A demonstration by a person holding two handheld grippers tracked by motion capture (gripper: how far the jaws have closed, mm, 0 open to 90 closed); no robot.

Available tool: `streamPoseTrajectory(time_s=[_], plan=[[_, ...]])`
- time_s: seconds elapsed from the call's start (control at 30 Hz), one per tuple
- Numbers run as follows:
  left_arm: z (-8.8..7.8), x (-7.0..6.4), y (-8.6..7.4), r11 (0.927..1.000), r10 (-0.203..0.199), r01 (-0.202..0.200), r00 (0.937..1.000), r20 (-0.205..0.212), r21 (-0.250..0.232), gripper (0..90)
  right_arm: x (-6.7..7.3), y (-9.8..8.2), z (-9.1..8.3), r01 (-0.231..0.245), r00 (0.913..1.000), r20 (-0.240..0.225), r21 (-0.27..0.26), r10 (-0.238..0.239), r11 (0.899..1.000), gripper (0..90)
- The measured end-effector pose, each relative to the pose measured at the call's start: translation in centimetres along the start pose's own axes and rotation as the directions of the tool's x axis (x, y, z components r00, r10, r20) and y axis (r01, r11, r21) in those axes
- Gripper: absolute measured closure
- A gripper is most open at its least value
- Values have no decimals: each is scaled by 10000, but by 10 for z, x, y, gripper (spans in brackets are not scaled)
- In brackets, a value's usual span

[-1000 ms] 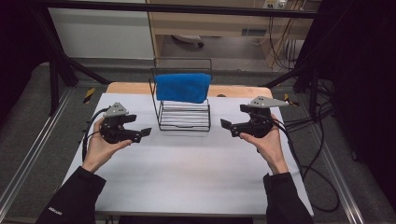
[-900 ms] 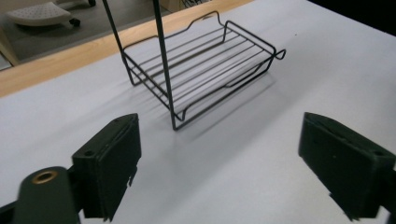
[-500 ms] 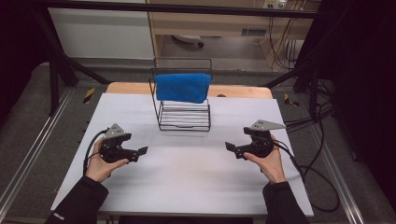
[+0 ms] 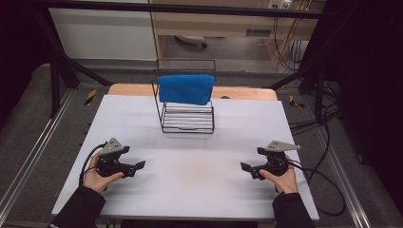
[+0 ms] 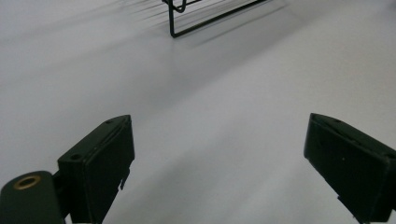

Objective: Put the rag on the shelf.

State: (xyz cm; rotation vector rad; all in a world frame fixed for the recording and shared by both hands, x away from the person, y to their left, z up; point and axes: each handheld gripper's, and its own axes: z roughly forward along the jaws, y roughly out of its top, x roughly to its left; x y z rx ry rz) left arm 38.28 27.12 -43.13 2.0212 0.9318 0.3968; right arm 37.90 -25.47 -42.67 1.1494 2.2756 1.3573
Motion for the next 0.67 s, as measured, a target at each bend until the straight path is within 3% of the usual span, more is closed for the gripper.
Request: streamPoseTrajectory(time_s=[0.23,0.67], plan=[[-1,-2,-8,9998,182,-182,9998,76,39,88,-7,-20,-8,-115,9999,24,105,115,9999,7],[-4,0,-18,9999,78,-78,9999,75,107,88,-7,-26,-15,-270,9996,51,102,269,9996,7]])
